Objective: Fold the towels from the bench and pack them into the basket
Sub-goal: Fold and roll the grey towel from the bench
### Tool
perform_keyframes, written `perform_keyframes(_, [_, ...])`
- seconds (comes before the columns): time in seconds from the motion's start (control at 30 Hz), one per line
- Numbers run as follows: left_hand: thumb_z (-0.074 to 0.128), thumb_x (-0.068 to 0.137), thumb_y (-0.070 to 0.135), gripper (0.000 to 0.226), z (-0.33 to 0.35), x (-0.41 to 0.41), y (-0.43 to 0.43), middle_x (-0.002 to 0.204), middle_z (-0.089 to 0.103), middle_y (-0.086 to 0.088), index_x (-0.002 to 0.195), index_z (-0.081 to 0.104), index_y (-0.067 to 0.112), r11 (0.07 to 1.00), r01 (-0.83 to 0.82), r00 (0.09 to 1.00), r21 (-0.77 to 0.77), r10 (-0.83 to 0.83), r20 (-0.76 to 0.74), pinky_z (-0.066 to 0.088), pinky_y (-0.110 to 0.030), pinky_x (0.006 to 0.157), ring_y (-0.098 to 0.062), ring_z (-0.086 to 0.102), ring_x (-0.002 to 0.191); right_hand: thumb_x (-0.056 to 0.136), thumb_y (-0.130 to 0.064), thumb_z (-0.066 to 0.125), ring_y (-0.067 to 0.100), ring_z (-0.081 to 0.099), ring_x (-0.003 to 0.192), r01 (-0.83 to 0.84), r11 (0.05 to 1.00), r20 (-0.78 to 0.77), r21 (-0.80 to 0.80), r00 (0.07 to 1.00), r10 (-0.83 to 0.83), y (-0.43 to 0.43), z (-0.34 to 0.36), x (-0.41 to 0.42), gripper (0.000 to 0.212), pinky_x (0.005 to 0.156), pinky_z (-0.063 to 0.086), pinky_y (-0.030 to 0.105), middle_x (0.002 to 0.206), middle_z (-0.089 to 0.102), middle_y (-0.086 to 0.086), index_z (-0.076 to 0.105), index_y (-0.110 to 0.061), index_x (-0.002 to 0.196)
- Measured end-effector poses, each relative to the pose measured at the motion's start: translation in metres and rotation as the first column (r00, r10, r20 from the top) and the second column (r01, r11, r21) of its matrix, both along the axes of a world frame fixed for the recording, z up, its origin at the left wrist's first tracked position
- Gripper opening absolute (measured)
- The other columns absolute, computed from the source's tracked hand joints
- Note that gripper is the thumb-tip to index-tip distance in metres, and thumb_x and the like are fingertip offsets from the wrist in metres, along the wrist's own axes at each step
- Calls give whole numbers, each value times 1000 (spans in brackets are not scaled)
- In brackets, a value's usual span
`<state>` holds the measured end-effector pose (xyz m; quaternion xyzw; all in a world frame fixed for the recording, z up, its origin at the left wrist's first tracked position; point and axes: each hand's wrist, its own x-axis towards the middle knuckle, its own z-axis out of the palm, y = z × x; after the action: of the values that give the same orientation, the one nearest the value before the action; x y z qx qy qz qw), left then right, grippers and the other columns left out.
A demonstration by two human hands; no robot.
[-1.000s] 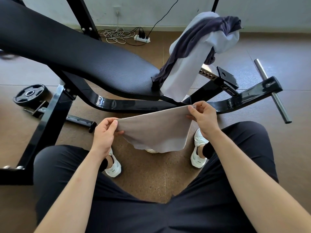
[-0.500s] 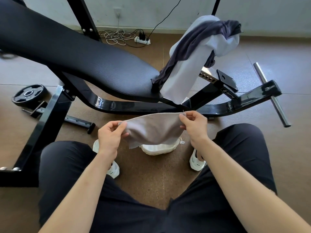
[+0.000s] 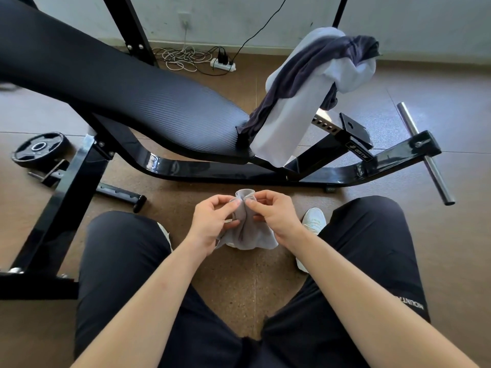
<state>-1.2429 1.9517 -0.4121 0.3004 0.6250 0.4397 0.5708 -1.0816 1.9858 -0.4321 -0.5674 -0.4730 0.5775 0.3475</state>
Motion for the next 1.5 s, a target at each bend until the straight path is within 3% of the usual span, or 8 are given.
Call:
perform_keyframes(0.33, [67,97,19,13,9,-2,-6,99,78,5,103,78,22,995,92,994,48,-89,-65,55,-17,66,-11,70,99,90,-16,76,14,73,93,-31,988,-13,148,999,34,-10,6,-3,9,85,59,30,93,78,0,79,-15,99])
perform_keyframes(0.5, [45,107,34,35,12,-8,-8,110,77,3,111,78,24,973,229,973,37,-228,-30,51,-31,90,-16,68,111,82,-27,85,6,69,95,-139,964,192,225,977,95,-10,10,0,32,81,56,17,101,74,-7,73,-18,110])
perform_keyframes(0.67, [34,110,31,46,14,-10,-11,112,77,-2,114,77,15,943,328,944,62,-329,11,50,-35,98,-17,71,110,81,-24,84,6,69,92,-206,939,285,275,950,125,-7,8,5,24,82,56,20,96,75,-7,76,-19,104])
perform_keyframes(0.87, [65,98,18,19,-1,-34,-5,106,74,3,114,73,23,915,324,882,239,-201,-426,57,-44,93,-15,68,101,89,-10,76,-2,67,86,-305,924,284,231,929,236,-1,19,19,16,75,53,16,91,72,-9,76,-18,103])
perform_keyframes(0.97, [81,85,24,57,-14,-42,-3,130,60,9,136,57,30,852,479,712,213,-236,-661,53,-31,95,-7,56,115,88,-6,75,-1,64,79,-364,902,264,233,916,302,-3,24,25,14,73,50,15,87,71,-5,75,-17,97])
perform_keyframes(1.13, [87,75,36,93,-28,-35,-2,149,43,12,154,40,24,757,640,545,129,-330,-771,26,-29,114,1,29,134,88,-5,75,0,64,79,-472,853,274,221,870,410,-4,30,34,13,74,51,18,89,72,-3,76,-15,96])
perform_keyframes(1.3, [82,81,32,24,-32,-38,0,104,68,16,101,70,36,744,669,443,4,-394,-805,49,-41,92,-13,60,106,87,-4,77,8,64,76,-464,852,275,242,875,399,-2,29,44,15,73,52,20,85,73,-4,78,-18,91])
perform_keyframes(1.5, [79,87,23,10,-24,-53,-2,89,73,9,95,75,30,841,524,703,131,-340,-625,56,-37,79,-12,67,86,88,-7,76,-4,61,70,-349,902,349,253,903,251,6,24,53,15,70,47,13,79,68,-18,75,-21,94])
